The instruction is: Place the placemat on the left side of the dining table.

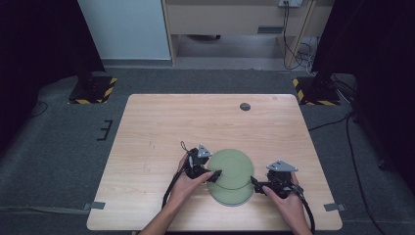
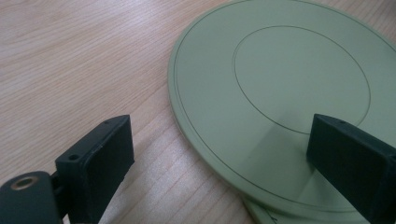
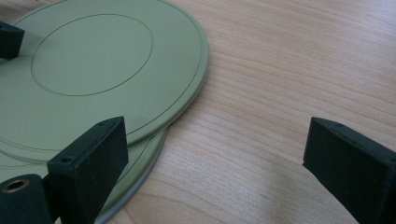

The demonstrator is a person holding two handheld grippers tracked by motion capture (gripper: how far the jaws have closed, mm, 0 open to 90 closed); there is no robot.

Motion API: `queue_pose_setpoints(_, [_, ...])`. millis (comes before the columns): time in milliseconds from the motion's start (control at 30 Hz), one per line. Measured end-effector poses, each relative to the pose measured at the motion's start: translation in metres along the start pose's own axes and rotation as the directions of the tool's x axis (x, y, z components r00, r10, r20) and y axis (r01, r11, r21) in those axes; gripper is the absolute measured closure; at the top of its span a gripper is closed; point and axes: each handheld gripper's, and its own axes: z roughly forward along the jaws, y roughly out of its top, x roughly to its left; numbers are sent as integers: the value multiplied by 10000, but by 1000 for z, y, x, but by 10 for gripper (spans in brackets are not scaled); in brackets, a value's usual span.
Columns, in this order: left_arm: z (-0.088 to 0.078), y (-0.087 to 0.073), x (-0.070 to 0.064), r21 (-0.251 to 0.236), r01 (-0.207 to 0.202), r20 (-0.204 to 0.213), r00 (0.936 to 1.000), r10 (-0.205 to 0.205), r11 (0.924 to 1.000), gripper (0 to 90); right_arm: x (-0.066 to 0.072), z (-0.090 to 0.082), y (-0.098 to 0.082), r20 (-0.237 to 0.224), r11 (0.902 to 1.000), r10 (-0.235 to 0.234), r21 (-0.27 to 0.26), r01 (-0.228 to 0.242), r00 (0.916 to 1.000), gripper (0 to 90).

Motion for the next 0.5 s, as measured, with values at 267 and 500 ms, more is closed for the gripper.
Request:
queue_pose_setpoints(267, [1, 1, 1, -17, 261, 395, 9989, -260, 9997, 158, 5, 3, 0, -108, 10000, -57, 61, 57, 9999, 73])
queue_pose_setpoints(500, [3, 3, 3, 122, 498, 693, 9963, -505, 9987, 184, 6, 4, 0, -120, 9999, -103, 93, 104, 9999, 76])
